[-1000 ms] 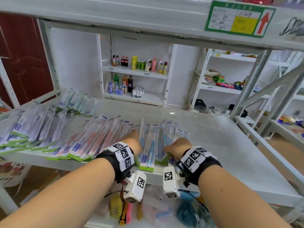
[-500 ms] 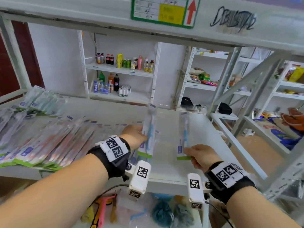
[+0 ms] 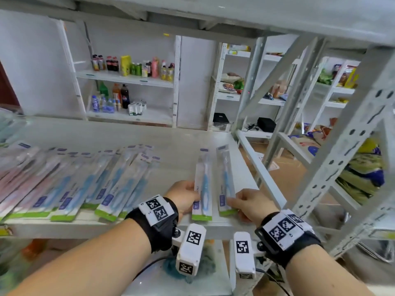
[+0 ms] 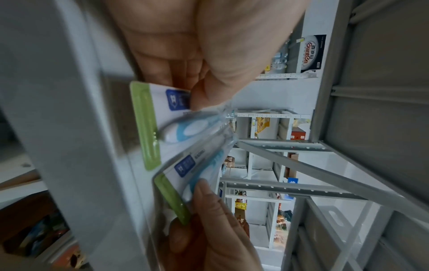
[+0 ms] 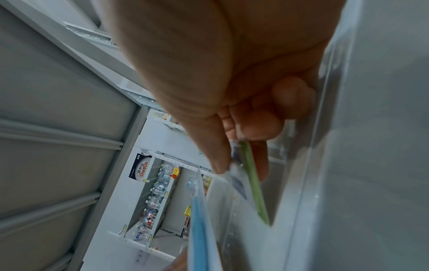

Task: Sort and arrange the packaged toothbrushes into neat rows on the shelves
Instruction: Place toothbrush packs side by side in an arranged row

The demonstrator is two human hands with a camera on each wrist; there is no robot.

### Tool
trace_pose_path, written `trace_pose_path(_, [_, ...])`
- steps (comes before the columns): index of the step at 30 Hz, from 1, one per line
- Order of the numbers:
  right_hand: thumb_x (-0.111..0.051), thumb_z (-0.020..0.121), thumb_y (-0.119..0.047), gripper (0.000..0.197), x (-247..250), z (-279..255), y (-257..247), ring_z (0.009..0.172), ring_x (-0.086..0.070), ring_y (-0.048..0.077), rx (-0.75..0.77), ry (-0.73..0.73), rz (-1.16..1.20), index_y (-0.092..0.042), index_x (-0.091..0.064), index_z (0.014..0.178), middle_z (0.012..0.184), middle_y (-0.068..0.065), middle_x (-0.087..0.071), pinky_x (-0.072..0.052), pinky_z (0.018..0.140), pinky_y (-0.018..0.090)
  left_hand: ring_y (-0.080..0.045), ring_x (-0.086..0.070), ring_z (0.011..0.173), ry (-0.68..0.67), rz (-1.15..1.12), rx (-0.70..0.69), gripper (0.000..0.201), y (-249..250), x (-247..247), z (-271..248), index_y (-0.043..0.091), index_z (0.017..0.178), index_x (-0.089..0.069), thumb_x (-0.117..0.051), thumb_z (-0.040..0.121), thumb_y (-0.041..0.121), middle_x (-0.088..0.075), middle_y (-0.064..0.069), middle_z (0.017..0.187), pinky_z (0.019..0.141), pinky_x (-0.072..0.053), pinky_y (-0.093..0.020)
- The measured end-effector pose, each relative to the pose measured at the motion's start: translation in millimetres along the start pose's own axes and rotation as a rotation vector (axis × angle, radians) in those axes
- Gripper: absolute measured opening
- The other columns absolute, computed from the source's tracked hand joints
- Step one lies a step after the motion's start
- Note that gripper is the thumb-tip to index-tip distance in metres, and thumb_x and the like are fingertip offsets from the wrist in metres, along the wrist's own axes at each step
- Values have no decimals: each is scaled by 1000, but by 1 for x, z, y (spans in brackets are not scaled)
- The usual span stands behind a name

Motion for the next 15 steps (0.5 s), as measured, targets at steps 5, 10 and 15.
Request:
trace_pose_path(5, [-72, 81, -28, 24, -11, -1, 7, 42, -59, 13, -55, -108, 133, -10, -57, 76, 52, 4, -64, -57, 53, 30, -28, -67, 87, -41, -12, -25, 36, -5, -6, 0, 10, 92, -64, -42, 85, -18, -68, -13, 94, 80, -55, -39])
trace_pose_path(10, [-74, 79, -27, 25, -14, 1, 11, 44, -60, 13, -76, -159, 177, -6, -60, 83, 60, 9, -67, -57, 59, 32, -21, -68, 80, -60, -140, -5, 29, -11, -3, 0, 5, 97, -61, -41, 90, -15, -68, -13, 95, 67, -59, -26])
trace_pose_path(15, [-72, 80, -24, 31, -17, 0, 8, 46, -61, 13, -72, -181, 162, -11, -57, 104, 73, 11, -71, -59, 59, 31, -18, -71, 76, -60, -192, 8, 27, -13, 0, 3, 5, 97, -62, -44, 90, -13, -69, -14, 96, 66, -59, -25])
Point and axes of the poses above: each hand's wrist, its own z-axis towards the middle knuckle, its own x-axis out of the back of the hand, y = z × x, the point moved 10 cm from there along z, towards the middle knuckle
